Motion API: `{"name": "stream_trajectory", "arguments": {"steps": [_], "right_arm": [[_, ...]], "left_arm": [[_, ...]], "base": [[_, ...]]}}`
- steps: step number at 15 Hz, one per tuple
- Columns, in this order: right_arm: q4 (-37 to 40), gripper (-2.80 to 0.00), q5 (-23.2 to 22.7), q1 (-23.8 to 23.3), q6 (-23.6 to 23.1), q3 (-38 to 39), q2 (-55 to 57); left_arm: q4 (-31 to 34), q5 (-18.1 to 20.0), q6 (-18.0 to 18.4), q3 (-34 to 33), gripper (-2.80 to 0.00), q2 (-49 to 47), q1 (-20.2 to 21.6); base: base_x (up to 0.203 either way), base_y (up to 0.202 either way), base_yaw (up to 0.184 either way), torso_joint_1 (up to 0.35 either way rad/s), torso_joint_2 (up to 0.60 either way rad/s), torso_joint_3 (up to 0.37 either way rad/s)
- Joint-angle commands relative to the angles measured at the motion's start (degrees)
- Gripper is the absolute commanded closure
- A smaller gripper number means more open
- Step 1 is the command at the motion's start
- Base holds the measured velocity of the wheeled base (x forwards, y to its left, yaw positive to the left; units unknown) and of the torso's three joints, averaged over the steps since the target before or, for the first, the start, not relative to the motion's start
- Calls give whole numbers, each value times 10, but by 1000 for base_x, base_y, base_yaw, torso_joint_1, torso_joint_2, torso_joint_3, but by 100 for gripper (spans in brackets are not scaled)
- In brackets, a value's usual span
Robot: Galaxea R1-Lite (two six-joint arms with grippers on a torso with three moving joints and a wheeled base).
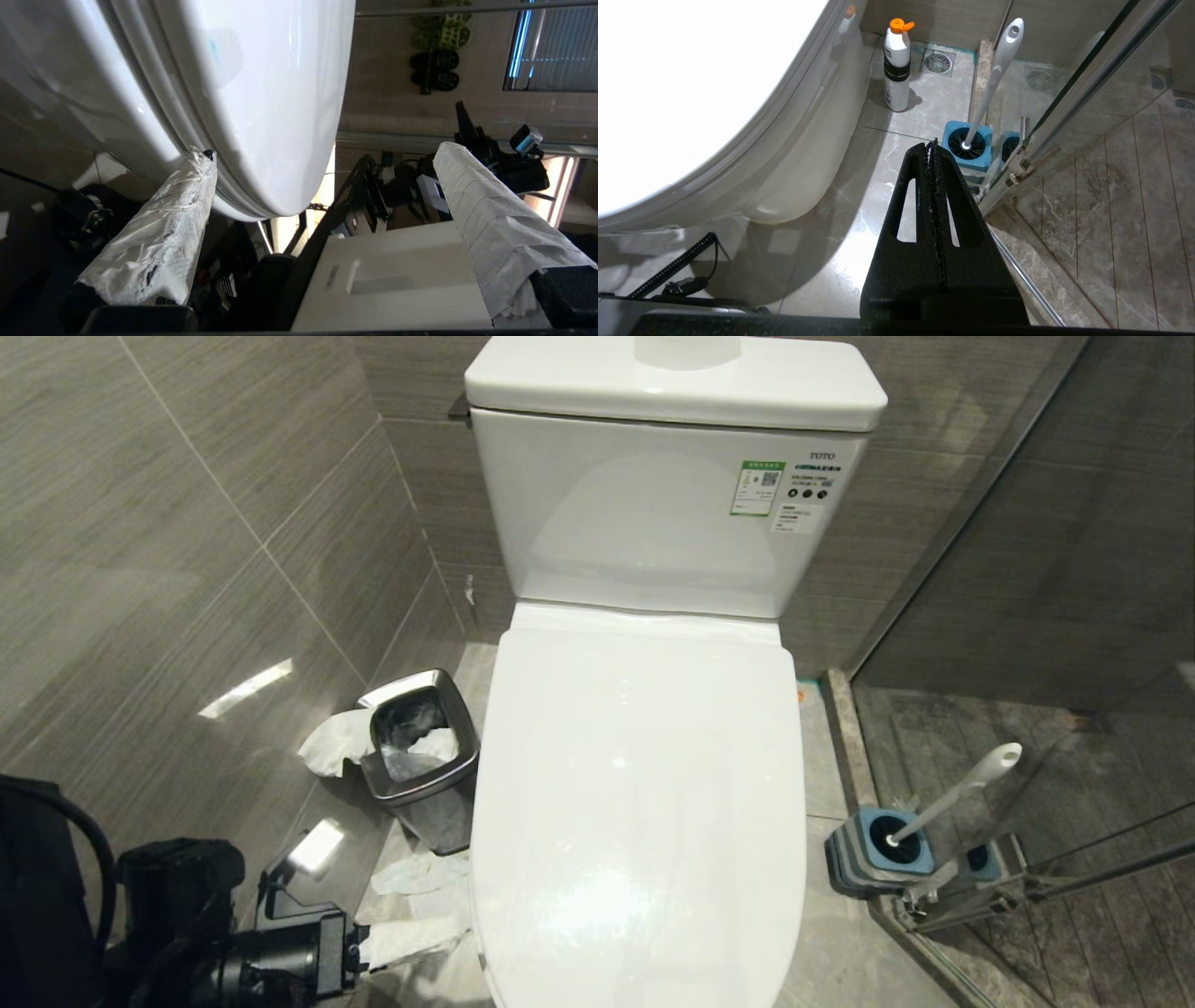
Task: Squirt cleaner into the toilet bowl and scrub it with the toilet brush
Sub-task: Use the left hand to lift the toilet lid slightly
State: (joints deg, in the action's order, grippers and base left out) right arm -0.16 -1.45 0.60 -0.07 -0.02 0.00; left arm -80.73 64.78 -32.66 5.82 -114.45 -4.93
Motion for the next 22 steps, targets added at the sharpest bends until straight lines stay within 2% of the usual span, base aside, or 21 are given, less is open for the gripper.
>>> {"name": "stream_trajectory", "arguments": {"steps": [1, 7, 17, 22], "right_arm": [[0, 0, 0, 0, 0, 0, 0], [0, 0, 0, 0, 0, 0, 0], [0, 0, 0, 0, 0, 0, 0], [0, 0, 0, 0, 0, 0, 0]], "left_arm": [[-4, 4, -2, -3, -280, 1, -10], [-2, -8, 1, 13, -280, -19, -29], [-2, -39, 8, 52, -280, -48, -31], [8, -47, 46, 54, -280, -65, -40]], "base": [[0, 0, 0, 0, 0, 0], [0, 0, 0, 0, 0, 0], [0, 0, 0, 0, 0, 0], [0, 0, 0, 0, 0, 0]]}}
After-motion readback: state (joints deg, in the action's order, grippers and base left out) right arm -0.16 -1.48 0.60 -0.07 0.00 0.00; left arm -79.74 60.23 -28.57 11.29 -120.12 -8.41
